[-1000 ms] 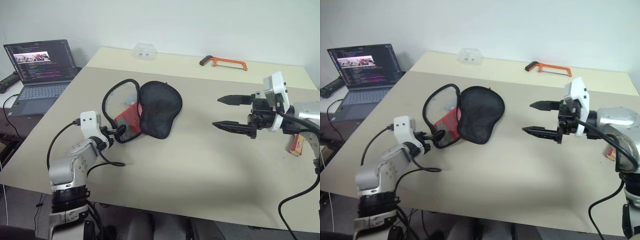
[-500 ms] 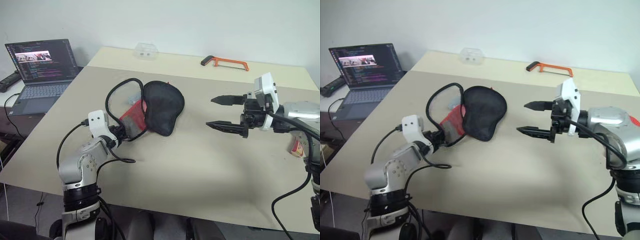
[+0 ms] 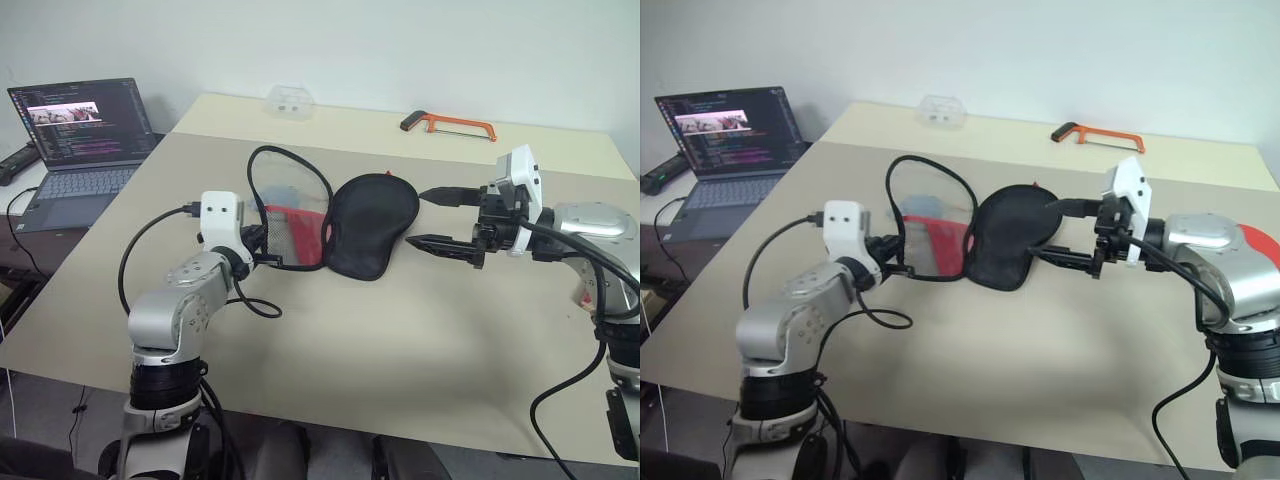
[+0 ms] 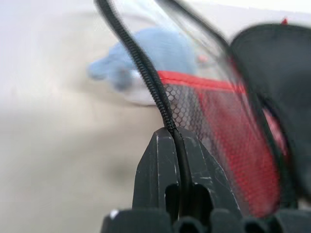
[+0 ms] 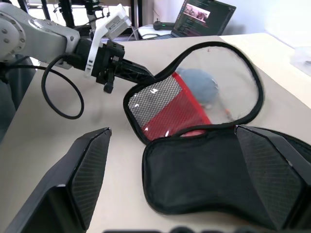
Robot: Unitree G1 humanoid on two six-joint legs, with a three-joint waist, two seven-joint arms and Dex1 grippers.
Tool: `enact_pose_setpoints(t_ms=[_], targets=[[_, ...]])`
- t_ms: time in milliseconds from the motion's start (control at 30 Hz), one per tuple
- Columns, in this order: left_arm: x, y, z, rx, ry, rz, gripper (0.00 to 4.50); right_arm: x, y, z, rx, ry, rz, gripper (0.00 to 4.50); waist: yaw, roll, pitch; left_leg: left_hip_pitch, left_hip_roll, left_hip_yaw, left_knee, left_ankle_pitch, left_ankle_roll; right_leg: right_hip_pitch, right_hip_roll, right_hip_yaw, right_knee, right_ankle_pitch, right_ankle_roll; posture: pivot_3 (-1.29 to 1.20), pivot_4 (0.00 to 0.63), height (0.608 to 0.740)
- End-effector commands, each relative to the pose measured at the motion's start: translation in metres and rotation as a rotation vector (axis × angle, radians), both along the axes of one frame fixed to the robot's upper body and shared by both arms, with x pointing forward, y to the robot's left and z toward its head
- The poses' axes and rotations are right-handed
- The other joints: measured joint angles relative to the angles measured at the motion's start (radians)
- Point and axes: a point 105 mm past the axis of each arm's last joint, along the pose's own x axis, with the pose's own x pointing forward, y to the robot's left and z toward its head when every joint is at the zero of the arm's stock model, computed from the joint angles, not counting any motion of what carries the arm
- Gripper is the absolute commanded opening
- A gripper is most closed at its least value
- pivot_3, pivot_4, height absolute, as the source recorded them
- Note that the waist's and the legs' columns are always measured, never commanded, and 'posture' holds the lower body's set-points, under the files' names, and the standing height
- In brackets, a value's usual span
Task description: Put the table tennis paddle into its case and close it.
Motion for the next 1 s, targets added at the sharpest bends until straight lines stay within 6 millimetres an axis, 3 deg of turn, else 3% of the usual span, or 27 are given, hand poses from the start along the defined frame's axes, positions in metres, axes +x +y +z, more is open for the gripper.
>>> enact_pose_setpoints(t_ms=[33,567,1000], targets=[[0.001,-0.012,0.02,0.084,-0.095,-0.022,0.04,-0.001,0.001,0.016,0.017,-0.07,0.005,4.5,0.0,0.0,0.0,0.0,0.0,0.0,0.0,0.0,0.0,0.0,0.0,0.0,0.0,0.0,0.0,0.0,0.15,0.74],[0.016,-0.086,0.019,-0.005,-0.139,-0.083,0.04,0.004,0.003,0.022,0.029,-0.102,-0.008,4.5,0.002,0.0,0.0,-0.001,0.0,0.0,0.0,0.0,0.0,0.0,0.0,0.001,-0.001,0.0,0.0,0.0,0.15,0.74],[0.032,-0.124,-0.003,-0.14,-0.048,-0.179,0.04,0.007,0.002,0.024,0.032,-0.118,-0.023,4.5,0.003,0.0,0.0,-0.001,-0.001,0.0,0.0,0.0,0.0,0.0,0.0,0.0,-0.001,0.0,0.0,0.0,0.15,0.74]])
